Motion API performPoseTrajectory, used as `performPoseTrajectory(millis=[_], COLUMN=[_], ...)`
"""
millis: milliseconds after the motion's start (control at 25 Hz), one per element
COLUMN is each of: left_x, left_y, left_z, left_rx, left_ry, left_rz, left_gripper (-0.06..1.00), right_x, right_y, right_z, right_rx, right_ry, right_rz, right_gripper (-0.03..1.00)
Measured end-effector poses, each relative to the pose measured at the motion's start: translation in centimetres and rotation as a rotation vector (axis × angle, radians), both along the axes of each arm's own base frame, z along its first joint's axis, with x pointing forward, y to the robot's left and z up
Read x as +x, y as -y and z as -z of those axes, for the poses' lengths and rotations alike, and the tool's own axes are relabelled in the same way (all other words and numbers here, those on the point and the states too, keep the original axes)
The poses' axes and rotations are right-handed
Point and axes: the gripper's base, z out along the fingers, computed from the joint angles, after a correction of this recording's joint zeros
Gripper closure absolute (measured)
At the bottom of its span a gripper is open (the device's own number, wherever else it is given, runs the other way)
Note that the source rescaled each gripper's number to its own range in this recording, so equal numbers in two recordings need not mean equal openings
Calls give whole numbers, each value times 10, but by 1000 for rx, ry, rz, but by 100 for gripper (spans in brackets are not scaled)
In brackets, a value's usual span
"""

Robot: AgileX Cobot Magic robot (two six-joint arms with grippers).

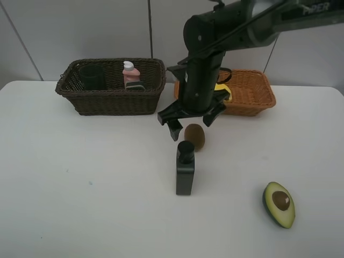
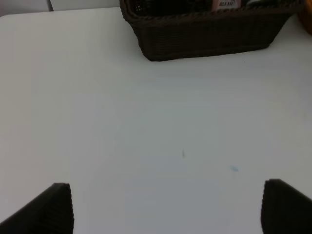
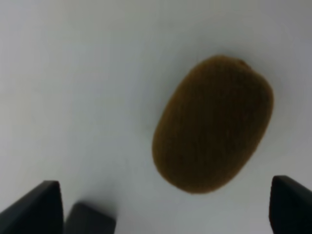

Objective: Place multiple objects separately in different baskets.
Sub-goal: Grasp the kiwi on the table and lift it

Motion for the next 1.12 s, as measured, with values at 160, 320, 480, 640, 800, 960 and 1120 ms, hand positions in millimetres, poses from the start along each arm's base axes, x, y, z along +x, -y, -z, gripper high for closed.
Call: performPoseTrajectory(millis=[160, 320, 480, 640, 800, 960, 1120], left_x=[0, 0, 0, 0, 0, 0, 0], left_y=[0, 0, 0, 0, 0, 0, 0], left_z=[0, 0, 0, 0, 0, 0, 0], left_rx=[0, 0, 0, 0, 0, 0, 0], left_ry=[0, 0, 0, 0, 0, 0, 0], left_rz=[0, 0, 0, 0, 0, 0, 0], left_gripper=[-5, -5, -5, -5, -5, -5, -5], right_x=[0, 3, 9, 14, 18, 19, 19], right_y=[1, 5, 13, 17, 15, 13, 14], right_z=[15, 34, 48, 59, 61, 71, 77], right_rx=[9, 11, -1, 4, 39, 42, 31], right_ry=[33, 36, 21, 18, 45, 40, 32], right_rz=[-20, -5, 18, 37, 40, 40, 36], right_gripper=[-3, -3, -3, -3, -3, 1, 31])
